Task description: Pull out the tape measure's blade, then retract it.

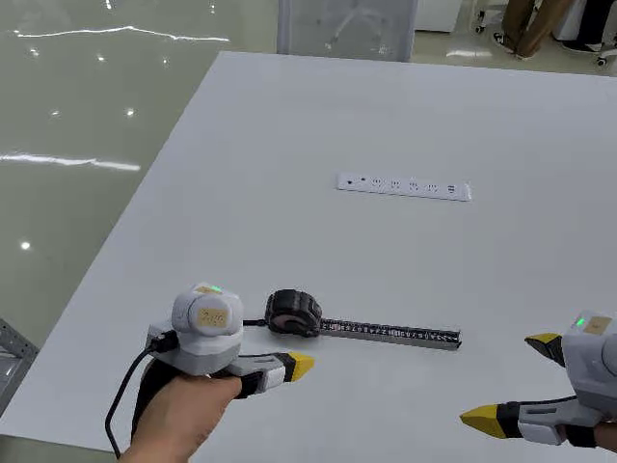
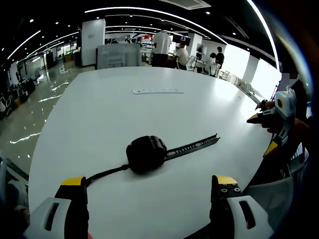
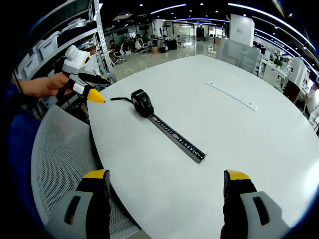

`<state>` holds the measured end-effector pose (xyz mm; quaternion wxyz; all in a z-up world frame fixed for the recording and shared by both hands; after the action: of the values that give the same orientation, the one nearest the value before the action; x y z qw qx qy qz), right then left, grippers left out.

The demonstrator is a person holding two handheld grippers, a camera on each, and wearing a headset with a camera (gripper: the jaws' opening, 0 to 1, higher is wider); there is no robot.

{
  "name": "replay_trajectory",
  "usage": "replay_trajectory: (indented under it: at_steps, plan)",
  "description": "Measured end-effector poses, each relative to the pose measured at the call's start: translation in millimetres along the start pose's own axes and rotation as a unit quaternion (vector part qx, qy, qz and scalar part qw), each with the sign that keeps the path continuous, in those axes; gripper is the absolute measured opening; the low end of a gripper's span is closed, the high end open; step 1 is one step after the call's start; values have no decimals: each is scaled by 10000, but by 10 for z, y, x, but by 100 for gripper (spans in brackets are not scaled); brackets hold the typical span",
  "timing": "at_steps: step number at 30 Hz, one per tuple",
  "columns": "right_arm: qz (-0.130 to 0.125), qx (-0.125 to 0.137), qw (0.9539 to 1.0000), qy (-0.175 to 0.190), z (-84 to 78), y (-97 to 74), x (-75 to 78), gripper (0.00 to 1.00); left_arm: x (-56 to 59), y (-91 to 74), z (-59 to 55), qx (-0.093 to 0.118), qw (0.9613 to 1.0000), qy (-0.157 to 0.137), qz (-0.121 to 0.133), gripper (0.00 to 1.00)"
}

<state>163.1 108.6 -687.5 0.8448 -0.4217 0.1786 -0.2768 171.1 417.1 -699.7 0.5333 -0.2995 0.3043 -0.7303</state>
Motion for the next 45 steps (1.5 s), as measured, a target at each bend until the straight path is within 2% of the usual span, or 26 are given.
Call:
replay_trajectory:
  at_steps: [13,24,34,42,45]
  plan:
    - [279,-305,9983,-405,34,320,218,88,35,290,88,-97,9999,-31,-33,100]
    - [528,-562,9939,-788,56,541,286,84,-11,483,131,-167,9998,-72,20,97]
    - [777,-840,9864,-1181,19,805,389,81,-10,691,160,-245,9996,-136,41,95]
    - [926,-1069,9782,-1519,-33,980,525,74,-41,845,169,-302,9992,-270,51,94]
    - [972,-1080,9753,-1666,-24,1018,568,68,-59,878,185,-292,9991,-317,51,91]
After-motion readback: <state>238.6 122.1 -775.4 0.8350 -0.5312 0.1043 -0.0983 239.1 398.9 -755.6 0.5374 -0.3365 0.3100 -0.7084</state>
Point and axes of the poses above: the centre of the closed fingertips' face, and the gripper's own axes: y roughly forward along the fingers, x roughly to its right, z roughly out of its top, the point moved 2 cm from there along -y, roughly backward along the fingers, and after that the axes turned 5 degrees about -x, right-handed, at the moved point
